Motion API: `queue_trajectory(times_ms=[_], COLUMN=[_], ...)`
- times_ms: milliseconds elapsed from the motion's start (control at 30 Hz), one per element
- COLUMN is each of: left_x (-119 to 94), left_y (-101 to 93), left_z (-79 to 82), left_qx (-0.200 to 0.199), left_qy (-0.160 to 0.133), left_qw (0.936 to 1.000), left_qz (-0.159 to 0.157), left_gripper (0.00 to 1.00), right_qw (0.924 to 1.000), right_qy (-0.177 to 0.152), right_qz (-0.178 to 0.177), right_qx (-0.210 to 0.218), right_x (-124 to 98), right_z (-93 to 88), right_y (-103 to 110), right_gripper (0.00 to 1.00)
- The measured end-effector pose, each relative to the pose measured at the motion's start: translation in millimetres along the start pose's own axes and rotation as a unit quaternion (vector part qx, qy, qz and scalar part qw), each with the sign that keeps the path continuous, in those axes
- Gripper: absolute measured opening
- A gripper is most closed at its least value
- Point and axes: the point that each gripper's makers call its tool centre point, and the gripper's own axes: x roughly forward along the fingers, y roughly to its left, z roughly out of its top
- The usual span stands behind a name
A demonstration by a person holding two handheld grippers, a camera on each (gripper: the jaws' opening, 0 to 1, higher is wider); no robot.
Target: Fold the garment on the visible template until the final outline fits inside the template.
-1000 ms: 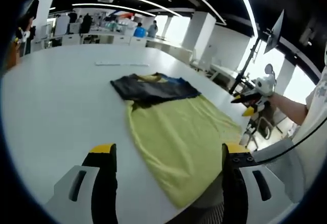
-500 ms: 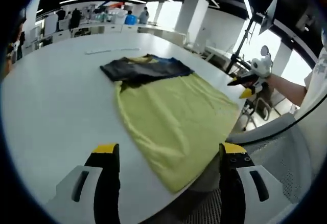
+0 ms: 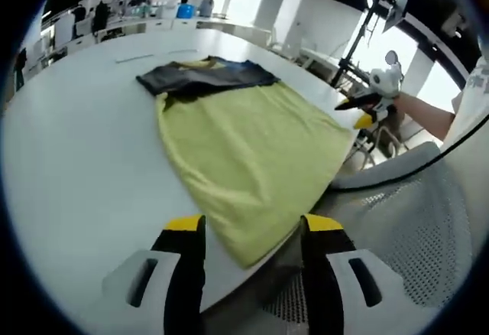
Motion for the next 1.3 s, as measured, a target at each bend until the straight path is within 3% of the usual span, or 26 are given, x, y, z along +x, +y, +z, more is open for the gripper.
queue_trajectory(times_ms=[567,1067,1200,1300], left_x=[-2,1,2,2], left_y=[10.5,15.3,14.2,14.9], left_z=[-23.4,-40.3,-40.2,-40.7], left_qx=[-0.001,-0.018,-0.017,-0.017], left_qy=[0.043,0.072,0.074,0.077], left_qw=[0.9990,0.9969,0.9968,0.9966], left_qz=[0.010,0.026,0.024,0.024], left_gripper=[0.24,0.17,0.15,0.12], right_qw=[0.9999,0.9996,0.9993,0.9987], right_qy=[0.008,0.018,0.022,0.030], right_qz=[0.012,0.021,0.028,0.039], right_qx=[0.009,0.011,0.014,0.011], right_x=[2,1,0,-2], right_z=[-13.9,-24.3,-26.5,-29.6], right_y=[7,9,10,14], right_gripper=[0.52,0.45,0.38,0.26])
